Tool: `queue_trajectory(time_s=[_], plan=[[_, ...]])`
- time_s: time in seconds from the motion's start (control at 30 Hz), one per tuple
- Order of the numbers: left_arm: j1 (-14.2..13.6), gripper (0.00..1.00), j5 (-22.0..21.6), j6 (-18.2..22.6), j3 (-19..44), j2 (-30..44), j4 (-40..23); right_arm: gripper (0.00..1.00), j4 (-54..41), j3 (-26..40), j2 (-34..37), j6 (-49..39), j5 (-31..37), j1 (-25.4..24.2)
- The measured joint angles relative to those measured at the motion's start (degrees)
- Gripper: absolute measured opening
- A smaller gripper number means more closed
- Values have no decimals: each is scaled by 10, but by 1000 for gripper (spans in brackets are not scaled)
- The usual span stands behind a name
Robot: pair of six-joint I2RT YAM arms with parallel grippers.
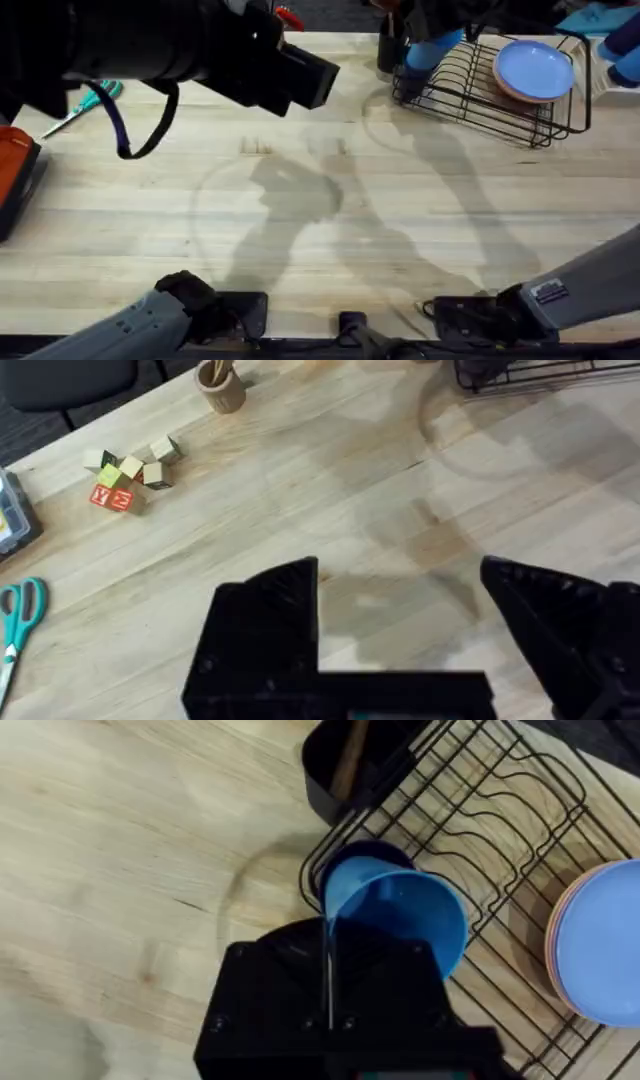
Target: Pick up the cup on the table and put them onto the rack.
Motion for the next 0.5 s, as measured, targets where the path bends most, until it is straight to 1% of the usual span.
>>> queue_trajectory(time_s=[0.37, 0.5], plan=[[0, 994, 0, 0, 0, 0, -4, 30, 0, 0, 28, 0, 0, -7], [0, 993, 0, 0, 0, 0, -4, 59, 0, 0, 31, -1, 0, -7]])
